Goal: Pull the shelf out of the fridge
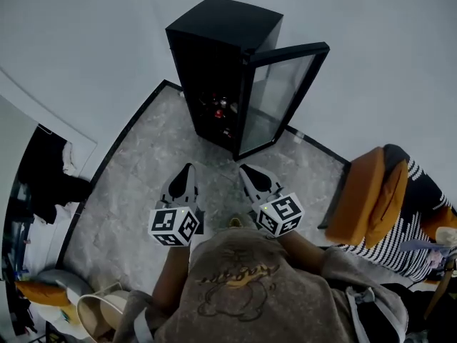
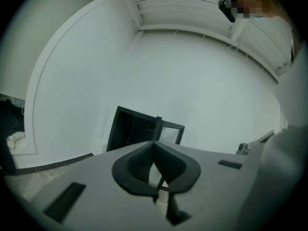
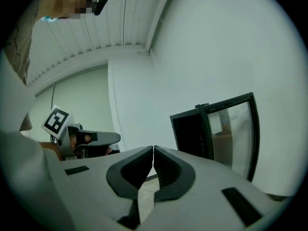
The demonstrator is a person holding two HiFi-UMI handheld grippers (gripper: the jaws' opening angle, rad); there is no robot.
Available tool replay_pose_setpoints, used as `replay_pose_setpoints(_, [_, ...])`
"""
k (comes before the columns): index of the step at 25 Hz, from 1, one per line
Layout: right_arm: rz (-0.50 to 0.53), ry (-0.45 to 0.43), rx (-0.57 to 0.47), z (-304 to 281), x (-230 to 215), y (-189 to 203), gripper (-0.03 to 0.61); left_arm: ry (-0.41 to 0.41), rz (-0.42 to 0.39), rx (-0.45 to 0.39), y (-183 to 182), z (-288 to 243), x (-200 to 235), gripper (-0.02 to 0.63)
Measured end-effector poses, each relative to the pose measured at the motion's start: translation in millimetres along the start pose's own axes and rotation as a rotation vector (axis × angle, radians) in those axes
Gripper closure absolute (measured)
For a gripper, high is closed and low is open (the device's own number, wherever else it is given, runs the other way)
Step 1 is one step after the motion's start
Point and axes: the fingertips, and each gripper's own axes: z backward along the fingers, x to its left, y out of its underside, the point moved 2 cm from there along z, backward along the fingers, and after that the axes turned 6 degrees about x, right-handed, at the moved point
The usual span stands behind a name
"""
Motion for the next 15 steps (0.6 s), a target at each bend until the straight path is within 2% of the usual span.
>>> replay_pose_setpoints(5, [-0.019, -0.053, -0.022, -19.0, -11.4, -12.3, 0.555, -0.011, 0.020, -0.014, -8.1, -20.6, 3.1, 0.607])
replay_pose_setpoints(15, [-0.066, -0.040, -0.037, -46.9, -36.7, -22.7, 0.555, -0.005, 0.013, -0.043, -23.5, -47.0, 13.3, 0.607])
